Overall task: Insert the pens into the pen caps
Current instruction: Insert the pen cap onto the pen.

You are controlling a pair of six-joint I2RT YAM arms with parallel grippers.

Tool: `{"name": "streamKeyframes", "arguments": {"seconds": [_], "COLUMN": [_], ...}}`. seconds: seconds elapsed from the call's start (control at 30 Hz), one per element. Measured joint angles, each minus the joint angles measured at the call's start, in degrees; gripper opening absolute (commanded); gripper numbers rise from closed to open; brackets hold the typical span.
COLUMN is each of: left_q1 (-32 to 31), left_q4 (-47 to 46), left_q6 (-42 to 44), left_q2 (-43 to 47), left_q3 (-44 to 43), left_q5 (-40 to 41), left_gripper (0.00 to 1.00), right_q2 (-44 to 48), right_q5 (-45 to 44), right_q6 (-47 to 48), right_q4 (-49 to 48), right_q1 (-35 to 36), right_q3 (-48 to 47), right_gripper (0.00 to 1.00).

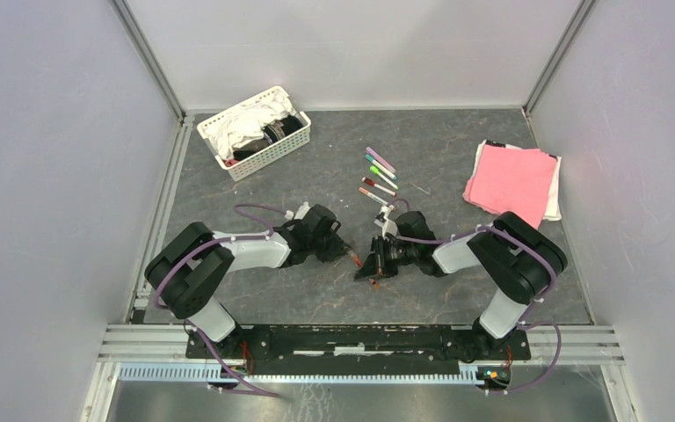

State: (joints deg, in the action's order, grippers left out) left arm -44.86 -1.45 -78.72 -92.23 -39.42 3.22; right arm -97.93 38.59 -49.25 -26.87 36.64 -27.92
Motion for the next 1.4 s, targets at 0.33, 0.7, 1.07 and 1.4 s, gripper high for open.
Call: {"name": "streamKeyframes", "arguments": {"seconds": [0.33, 0.7, 1.07, 1.4], "left_q1": [-0.7, -4.2, -6.7, -9.2], "left_q4": [0.7, 6.3, 12.6, 19.8], "left_q6": [0.0, 0.2, 2.2, 3.6], "left_q2": [0.0, 0.4, 8.2, 16.8], "left_q3": [-0.5, -3.1, -2.4, -2.4], "left_q5": [1.2, 7.8, 10.9, 12.1], "left_gripper": [0.02, 0.02, 0.03, 0.16], "right_q2": [0.5, -2.6, -3.2, -1.1], "right_q5": [-0.7, 3.2, 5.1, 1.9], "right_q6": [0.7, 2.8, 12.5, 18.4], "right_q4": [0.0, 1.1, -3.0, -7.5], "right_q1": [-0.1, -0.7, -0.7, -1.2], "right_q3": [0.2, -2.5, -2.7, -0.8], "right_gripper": [0.00, 0.00, 0.00, 0.00]}}
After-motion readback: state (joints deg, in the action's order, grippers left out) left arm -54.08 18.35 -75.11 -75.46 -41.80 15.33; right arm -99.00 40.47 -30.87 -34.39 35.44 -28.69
